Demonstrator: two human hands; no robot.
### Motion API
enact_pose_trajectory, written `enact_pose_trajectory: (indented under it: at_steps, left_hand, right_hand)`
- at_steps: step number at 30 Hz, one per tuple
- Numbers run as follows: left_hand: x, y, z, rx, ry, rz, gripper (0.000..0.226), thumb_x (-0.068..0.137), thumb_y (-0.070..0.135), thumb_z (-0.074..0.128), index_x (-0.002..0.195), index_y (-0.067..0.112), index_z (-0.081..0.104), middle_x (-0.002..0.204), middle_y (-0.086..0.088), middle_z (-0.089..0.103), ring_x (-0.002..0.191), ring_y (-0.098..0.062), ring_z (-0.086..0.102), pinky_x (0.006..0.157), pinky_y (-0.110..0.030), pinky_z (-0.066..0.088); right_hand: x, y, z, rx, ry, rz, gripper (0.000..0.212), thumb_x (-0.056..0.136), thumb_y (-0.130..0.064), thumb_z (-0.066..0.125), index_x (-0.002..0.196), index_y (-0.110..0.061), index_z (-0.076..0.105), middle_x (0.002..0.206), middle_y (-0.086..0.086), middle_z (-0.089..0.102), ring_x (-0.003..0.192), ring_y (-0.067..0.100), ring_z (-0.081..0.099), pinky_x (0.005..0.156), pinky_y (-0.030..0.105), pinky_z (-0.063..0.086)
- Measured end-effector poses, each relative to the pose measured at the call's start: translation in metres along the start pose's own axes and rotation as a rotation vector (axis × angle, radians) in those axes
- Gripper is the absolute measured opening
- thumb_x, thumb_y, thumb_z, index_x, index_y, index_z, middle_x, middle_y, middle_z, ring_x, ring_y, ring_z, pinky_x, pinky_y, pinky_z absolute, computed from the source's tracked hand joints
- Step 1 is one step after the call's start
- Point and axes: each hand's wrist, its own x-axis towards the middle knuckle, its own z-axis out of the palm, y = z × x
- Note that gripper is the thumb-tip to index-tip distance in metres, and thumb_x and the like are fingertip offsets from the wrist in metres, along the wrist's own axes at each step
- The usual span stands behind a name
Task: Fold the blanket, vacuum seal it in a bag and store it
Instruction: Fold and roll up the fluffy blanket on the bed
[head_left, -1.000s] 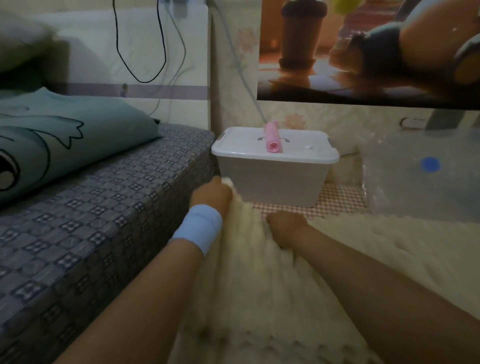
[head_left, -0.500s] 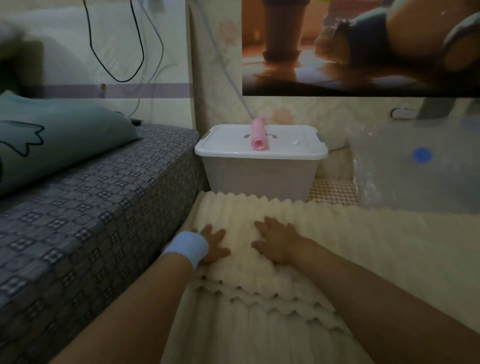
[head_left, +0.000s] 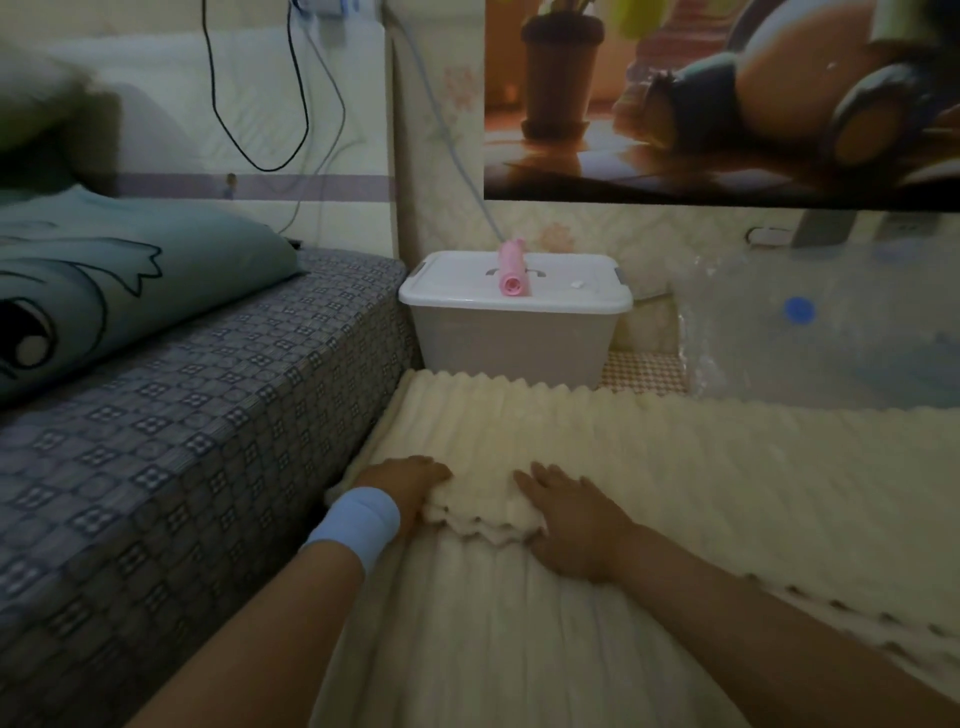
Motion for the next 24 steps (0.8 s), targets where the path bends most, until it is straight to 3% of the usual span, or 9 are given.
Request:
enact_pose_trajectory:
  at_steps: [3, 7, 10, 12, 14, 16, 19, 21, 24]
  left_hand:
    - [-0.018, 0.006, -0.009, 0.109, 0.175, -0.059, 0.041, 0.093, 0.028, 0.056, 0.133, 0.031, 0.051, 0.140, 0.000, 0.050, 0.125, -0.022, 0.048, 0.104, -0.031, 0.038]
    - [-0.057, 0.010, -0.044, 0.451, 0.296, -0.100, 0.030, 0.095, 0.036, 0.048, 0.121, 0.027, 0.059, 0.125, -0.001, 0.057, 0.121, -0.023, 0.048, 0.107, -0.036, 0.031]
    - [-0.070, 0.010, -0.045, 0.379, -0.015, -0.144, 0.033, 0.093, 0.034, 0.055, 0.121, 0.018, 0.062, 0.124, -0.005, 0.061, 0.115, -0.024, 0.057, 0.101, -0.036, 0.041]
    - [-0.076, 0.017, -0.025, 0.320, -0.302, -0.206, 0.044, 0.095, 0.028, 0.053, 0.136, 0.012, 0.051, 0.137, -0.010, 0.052, 0.125, -0.027, 0.051, 0.101, -0.036, 0.041]
    - [-0.082, 0.023, -0.006, 0.368, -0.432, -0.259, 0.051, 0.097, 0.023, 0.046, 0.145, 0.009, 0.039, 0.146, -0.014, 0.042, 0.132, -0.031, 0.043, 0.107, -0.041, 0.039]
    - [-0.087, 0.028, -0.006, 0.362, -0.393, -0.252, 0.041, 0.099, 0.022, 0.041, 0.134, 0.004, 0.050, 0.141, -0.015, 0.047, 0.127, -0.032, 0.048, 0.104, -0.041, 0.040]
    - [-0.090, 0.039, -0.020, 0.270, -0.014, -0.199, 0.024, 0.096, 0.018, 0.041, 0.108, 0.017, 0.062, 0.123, -0.005, 0.059, 0.112, -0.026, 0.058, 0.093, -0.036, 0.045]
    - [-0.081, 0.047, -0.023, 0.108, 0.133, -0.131, 0.037, 0.093, 0.013, 0.040, 0.124, 0.026, 0.056, 0.129, -0.002, 0.054, 0.113, -0.025, 0.055, 0.096, -0.036, 0.047]
    - [-0.062, 0.065, -0.012, -0.136, 0.029, -0.039, 0.042, 0.098, 0.020, 0.040, 0.138, 0.030, 0.045, 0.145, -0.003, 0.041, 0.128, -0.026, 0.045, 0.106, -0.038, 0.040]
  right_hand:
    - [-0.008, -0.006, -0.015, 0.053, 0.150, 0.033, 0.062, 0.099, -0.042, 0.045, 0.156, -0.029, 0.025, 0.158, 0.000, 0.036, 0.142, 0.019, 0.037, 0.113, 0.029, 0.030]
    - [-0.028, -0.023, -0.036, 0.114, 0.329, 0.017, 0.052, 0.095, -0.043, 0.050, 0.147, -0.037, 0.043, 0.144, -0.005, 0.055, 0.130, 0.017, 0.052, 0.104, 0.028, 0.037]
    - [-0.043, -0.038, -0.034, 0.087, 0.131, -0.013, 0.056, 0.096, -0.047, 0.051, 0.149, -0.032, 0.041, 0.155, -0.003, 0.041, 0.141, 0.017, 0.038, 0.115, 0.034, 0.029]
    - [-0.049, -0.044, -0.024, -0.007, -0.162, -0.016, 0.064, 0.096, -0.054, 0.046, 0.154, -0.034, 0.027, 0.165, -0.002, 0.013, 0.151, 0.018, 0.013, 0.121, 0.049, 0.011]
    - [-0.054, -0.045, -0.017, 0.082, -0.301, -0.006, 0.065, 0.096, -0.057, 0.046, 0.154, -0.038, 0.024, 0.166, -0.002, 0.004, 0.152, 0.018, 0.006, 0.122, 0.049, 0.008]
    - [-0.061, -0.041, -0.015, 0.262, -0.160, 0.023, 0.057, 0.099, -0.055, 0.043, 0.152, -0.034, 0.034, 0.165, -0.002, 0.016, 0.151, 0.016, 0.014, 0.123, 0.041, 0.011]
    - [-0.068, -0.022, -0.013, 0.098, 0.109, 0.120, 0.055, 0.102, -0.054, 0.030, 0.154, -0.035, 0.028, 0.166, -0.002, 0.011, 0.152, 0.017, 0.006, 0.121, 0.052, 0.001]
    - [-0.073, -0.007, -0.007, -0.046, 0.086, 0.207, 0.059, 0.100, -0.058, 0.027, 0.156, -0.039, 0.016, 0.167, -0.001, -0.002, 0.153, 0.020, -0.006, 0.116, 0.063, -0.007]
    - [-0.087, 0.016, 0.006, 0.001, -0.137, 0.312, 0.069, 0.095, -0.070, 0.025, 0.155, -0.045, 0.003, 0.166, -0.004, -0.011, 0.152, 0.022, -0.009, 0.113, 0.065, -0.007]
